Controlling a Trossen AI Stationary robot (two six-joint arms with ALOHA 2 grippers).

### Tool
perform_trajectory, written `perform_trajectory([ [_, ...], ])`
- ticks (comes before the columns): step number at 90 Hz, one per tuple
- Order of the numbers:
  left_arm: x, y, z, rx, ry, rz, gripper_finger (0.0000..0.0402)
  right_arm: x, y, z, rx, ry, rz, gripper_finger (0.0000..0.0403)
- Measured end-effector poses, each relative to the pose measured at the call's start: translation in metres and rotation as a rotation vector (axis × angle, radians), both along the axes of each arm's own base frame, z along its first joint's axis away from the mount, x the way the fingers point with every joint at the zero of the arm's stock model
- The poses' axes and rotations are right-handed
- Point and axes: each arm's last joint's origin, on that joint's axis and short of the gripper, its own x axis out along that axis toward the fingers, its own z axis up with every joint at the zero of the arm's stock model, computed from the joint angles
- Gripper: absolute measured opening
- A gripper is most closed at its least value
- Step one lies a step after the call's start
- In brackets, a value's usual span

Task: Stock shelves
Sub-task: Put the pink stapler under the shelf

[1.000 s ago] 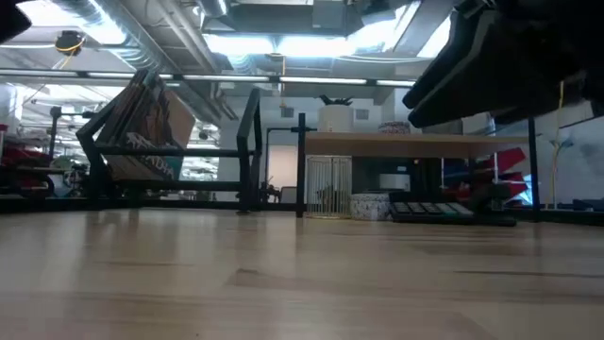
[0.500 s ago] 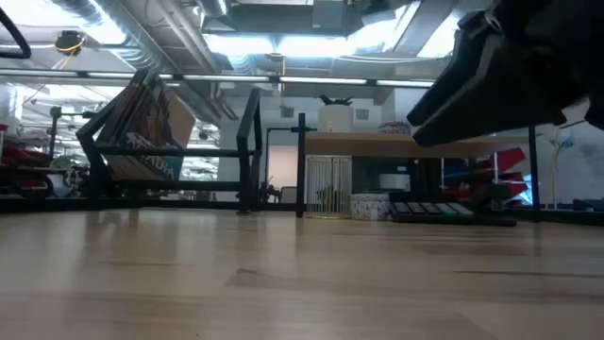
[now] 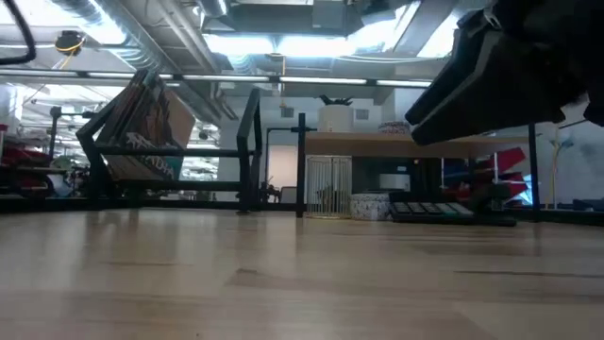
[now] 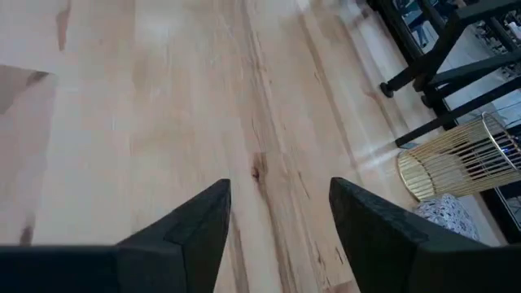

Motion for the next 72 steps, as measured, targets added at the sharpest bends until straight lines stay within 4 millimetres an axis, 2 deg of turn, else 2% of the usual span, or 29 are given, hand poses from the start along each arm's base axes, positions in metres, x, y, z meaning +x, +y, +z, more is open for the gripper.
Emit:
perform_trajectory([
  [11, 0.021, 0.002, 0.014, 0.041, -0.160, 0.065, 0.0117, 0.000, 0.000, 0.000, -0.012, 0.005, 0.006, 0.0198],
  [22, 0.052, 0.008, 0.028, 0.064, -0.435, 0.138, 0.0117, 0.000, 0.000, 0.001, -0.047, 0.024, 0.028, 0.0198],
  [32, 0.075, 0.019, 0.032, 0.158, -0.643, 0.244, 0.0117, 0.000, 0.001, 0.010, -0.038, 0.022, 0.046, 0.0198],
  [54, 0.131, 0.037, 0.015, 0.177, -0.887, 0.341, 0.0145, -0.002, -0.001, 0.028, 0.003, 0.000, 0.056, 0.0198],
  [72, 0.171, 0.044, -0.006, 0.127, -1.080, 0.404, 0.0152, -0.002, 0.000, 0.028, 0.038, 0.015, 0.067, 0.0198],
])
